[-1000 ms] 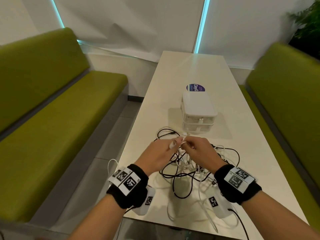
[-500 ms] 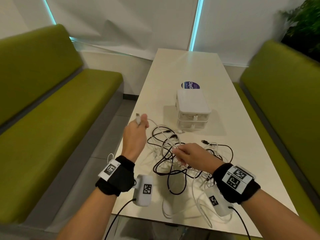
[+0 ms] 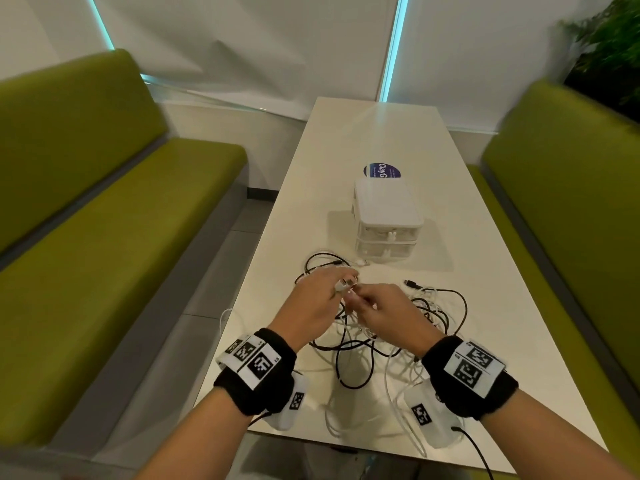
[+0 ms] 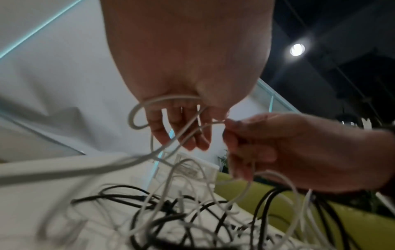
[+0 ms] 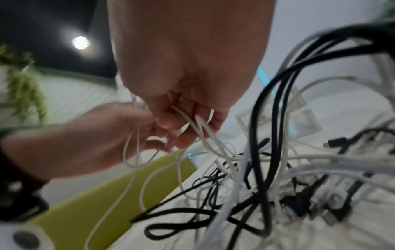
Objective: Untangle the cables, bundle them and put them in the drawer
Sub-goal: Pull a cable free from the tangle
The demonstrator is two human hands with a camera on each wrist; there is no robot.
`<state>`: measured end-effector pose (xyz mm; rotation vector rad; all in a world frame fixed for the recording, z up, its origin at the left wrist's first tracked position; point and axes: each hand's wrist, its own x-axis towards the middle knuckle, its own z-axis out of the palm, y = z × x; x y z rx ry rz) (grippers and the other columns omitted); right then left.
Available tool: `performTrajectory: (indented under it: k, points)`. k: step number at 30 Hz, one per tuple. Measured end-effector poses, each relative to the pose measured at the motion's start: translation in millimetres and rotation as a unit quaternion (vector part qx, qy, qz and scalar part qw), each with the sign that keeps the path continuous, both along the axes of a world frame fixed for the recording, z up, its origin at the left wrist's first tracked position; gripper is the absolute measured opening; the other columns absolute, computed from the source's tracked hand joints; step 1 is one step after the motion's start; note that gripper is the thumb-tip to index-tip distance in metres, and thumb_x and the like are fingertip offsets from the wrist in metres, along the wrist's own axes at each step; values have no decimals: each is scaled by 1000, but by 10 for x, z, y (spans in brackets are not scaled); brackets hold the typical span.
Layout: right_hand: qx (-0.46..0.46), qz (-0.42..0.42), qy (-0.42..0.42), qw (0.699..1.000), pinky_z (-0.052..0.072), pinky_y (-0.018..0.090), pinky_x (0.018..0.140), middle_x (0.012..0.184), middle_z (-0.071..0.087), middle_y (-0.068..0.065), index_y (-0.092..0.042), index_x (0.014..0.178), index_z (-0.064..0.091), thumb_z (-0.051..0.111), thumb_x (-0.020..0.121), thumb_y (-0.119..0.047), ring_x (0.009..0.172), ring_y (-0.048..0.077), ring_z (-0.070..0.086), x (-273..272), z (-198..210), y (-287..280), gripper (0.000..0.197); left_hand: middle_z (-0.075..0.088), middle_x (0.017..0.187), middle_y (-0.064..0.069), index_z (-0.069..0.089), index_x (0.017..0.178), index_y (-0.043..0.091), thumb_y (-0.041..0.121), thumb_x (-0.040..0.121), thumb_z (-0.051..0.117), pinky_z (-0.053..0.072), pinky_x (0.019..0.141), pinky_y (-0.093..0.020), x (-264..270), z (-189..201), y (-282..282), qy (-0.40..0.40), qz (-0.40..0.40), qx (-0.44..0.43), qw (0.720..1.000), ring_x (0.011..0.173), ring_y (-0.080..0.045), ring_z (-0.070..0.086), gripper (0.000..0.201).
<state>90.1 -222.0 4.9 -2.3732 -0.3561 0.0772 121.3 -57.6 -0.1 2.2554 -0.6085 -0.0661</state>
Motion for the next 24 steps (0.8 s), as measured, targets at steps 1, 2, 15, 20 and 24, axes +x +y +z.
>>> performTrajectory:
  k: [1,2,15,20,24]
  points:
    - [25,-4,-5,1000,44,27,60,59,59,-12,-16,77,68,52,100,-27,59,9,56,-12,5,-20,30,62,122,3,62,123,19,22,102,44,38,99,-25,-1,-32,11,-30,-2,51,998,118,-14,52,27]
    - [42,-7,-4,999,44,28,58,55,57,-14,-16,76,68,54,99,-27,56,8,54,-18,1,-40,29,62,114,4,63,118,18,22,102,44,37,92,-23,-9,-52,22,-54,-3,82,995,114,-16,52,25]
    - [-88,-17,33,995,44,38,71,77,63,8,-10,80,53,36,105,-39,71,22,56,24,-78,-212,41,58,100,0,65,91,7,12,104,37,26,87,-15,150,445,338,-119,213,-13,970,84,-10,55,31]
    - [-116,-14,60,991,44,37,73,79,63,6,-12,84,54,35,106,-35,75,23,58,16,-54,-154,37,59,121,4,55,132,20,6,101,40,46,89,-24,95,250,236,-121,108,-36,986,105,-9,57,37]
    - [-152,-27,59,986,43,36,70,84,65,6,-16,83,51,37,105,-29,77,25,58,38,-40,-102,29,63,120,-1,53,138,27,17,103,43,51,87,-29,7,210,45,46,-27,-26,998,105,-18,63,38]
